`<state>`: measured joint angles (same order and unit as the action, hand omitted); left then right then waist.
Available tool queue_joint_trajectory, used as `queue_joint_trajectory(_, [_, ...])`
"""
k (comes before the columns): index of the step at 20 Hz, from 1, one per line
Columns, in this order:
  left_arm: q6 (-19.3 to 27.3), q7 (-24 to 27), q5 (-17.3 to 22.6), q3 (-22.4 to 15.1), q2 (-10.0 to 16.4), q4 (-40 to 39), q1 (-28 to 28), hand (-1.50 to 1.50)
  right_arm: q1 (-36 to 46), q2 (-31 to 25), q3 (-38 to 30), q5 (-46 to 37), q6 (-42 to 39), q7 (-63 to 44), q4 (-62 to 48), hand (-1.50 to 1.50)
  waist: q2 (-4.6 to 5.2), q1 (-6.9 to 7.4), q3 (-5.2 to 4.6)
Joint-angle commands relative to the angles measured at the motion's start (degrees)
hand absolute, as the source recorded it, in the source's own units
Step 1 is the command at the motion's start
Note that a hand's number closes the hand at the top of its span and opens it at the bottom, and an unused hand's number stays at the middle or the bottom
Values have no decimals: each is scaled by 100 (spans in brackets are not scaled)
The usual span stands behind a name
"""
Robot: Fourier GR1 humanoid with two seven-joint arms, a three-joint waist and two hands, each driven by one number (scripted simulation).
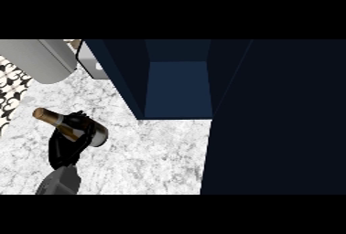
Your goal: Pick up the wine, place it into the cabinet and close the cabinet
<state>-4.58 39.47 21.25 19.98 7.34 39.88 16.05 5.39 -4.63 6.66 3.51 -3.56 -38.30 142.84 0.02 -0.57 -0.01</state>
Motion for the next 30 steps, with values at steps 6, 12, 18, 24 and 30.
queue_joint_trajectory(6, [534, 711, -904, -587, 55, -266, 2, 150, -77, 47, -152, 344, 33, -117, 496, -150, 2, -19, -1])
queue_joint_trajectory(12, [-470, 342, -989, -1105, 292, 401, -401, 150, 6, -17, -213, 343, -12, -144, 401, -150, -20, 58, 3])
queue_joint_trajectory(18, [-1090, 420, -1042, -1255, 846, 1313, -938, 150, -91, -44, -368, 563, 26, -398, 672, -150, -23, 59, 4])
queue_joint_trajectory(24, [-595, 197, -1010, -1361, 438, 2610, -1307, 150, -368, -81, -503, 775, -294, 142, 395, -150, -15, 65, 6])
queue_joint_trajectory(30, [-735, -1385, -487, -1815, 139, 4402, -1568, 150, -412, 25, -361, 559, -230, 143, 422, -150, -28, 81, 10])
